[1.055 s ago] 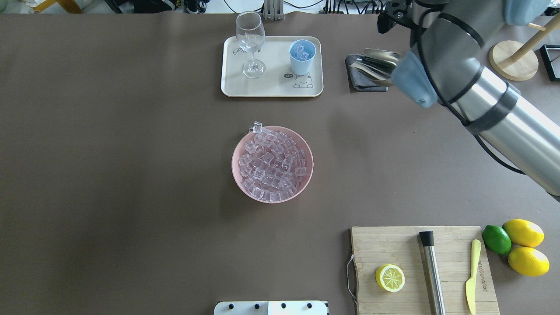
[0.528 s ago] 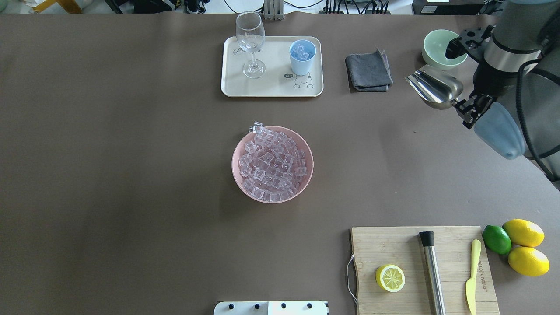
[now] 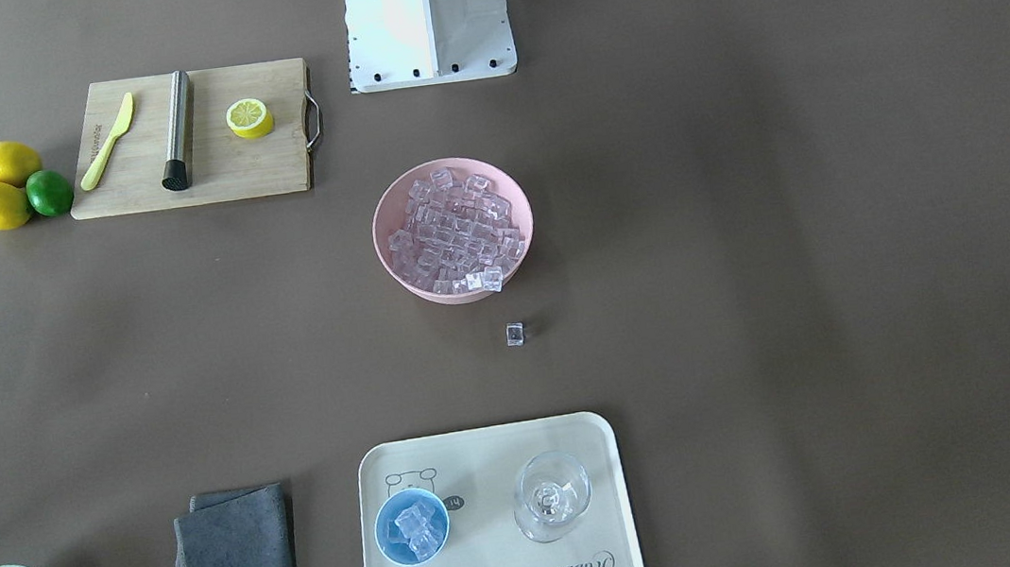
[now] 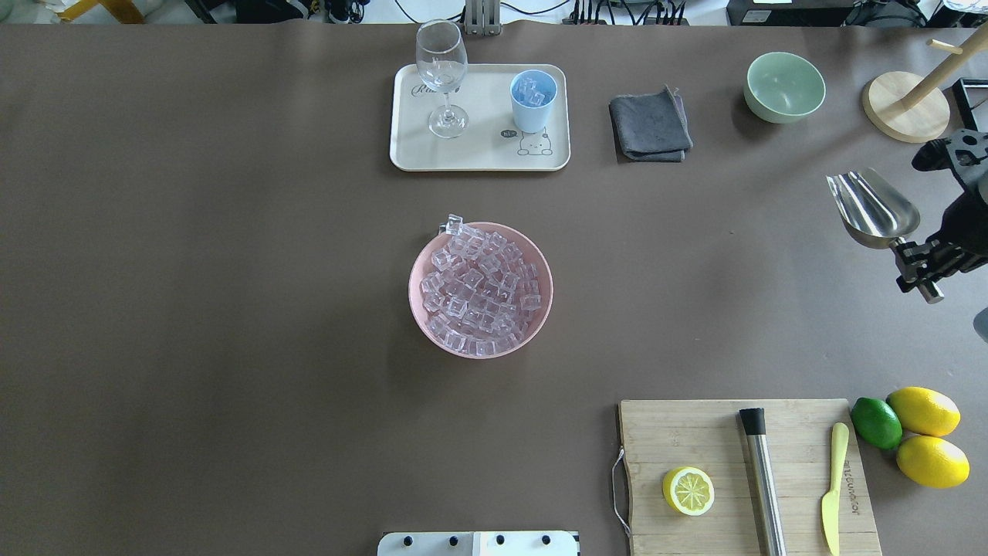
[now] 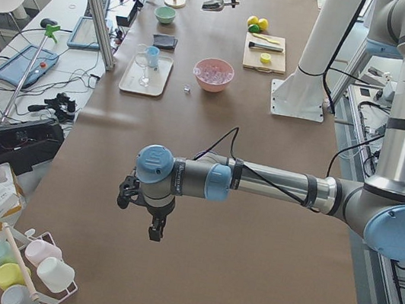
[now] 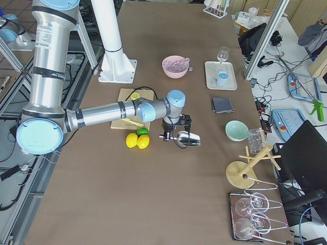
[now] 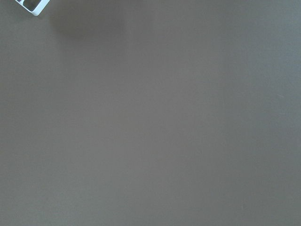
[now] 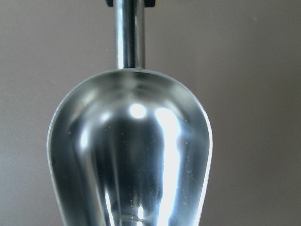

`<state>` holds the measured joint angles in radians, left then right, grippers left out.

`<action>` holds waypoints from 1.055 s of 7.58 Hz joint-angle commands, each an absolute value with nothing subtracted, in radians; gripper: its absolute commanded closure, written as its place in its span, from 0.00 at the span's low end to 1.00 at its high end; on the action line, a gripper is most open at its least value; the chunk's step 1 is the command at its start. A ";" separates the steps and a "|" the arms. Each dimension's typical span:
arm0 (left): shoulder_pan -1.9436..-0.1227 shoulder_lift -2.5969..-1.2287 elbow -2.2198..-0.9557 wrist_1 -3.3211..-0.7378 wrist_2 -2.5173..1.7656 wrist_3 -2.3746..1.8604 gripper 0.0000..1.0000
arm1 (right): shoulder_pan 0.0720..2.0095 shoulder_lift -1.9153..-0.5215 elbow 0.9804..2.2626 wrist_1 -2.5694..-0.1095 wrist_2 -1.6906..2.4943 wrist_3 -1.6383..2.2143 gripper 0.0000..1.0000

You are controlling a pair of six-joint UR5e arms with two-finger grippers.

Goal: Put ice in cup with scoop
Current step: 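Carry the empty scoop back and lay it down with the right gripper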

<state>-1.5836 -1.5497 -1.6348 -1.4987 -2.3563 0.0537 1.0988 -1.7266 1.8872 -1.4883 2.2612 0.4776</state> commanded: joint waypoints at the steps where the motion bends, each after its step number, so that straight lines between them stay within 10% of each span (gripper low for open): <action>1: -1.582 -1.554 -1.637 -1.499 -2.356 0.052 0.01 | 1.115 -1.779 1.683 -1.139 2.318 0.514 1.00; 4: -1.582 -1.562 -1.638 -1.497 -2.314 0.052 0.01 | 1.117 -1.781 1.677 -1.138 2.315 0.528 1.00; 8: -1.582 -1.560 -1.646 -1.497 -2.315 0.052 0.01 | 1.132 -1.773 1.649 -1.138 2.322 0.529 0.01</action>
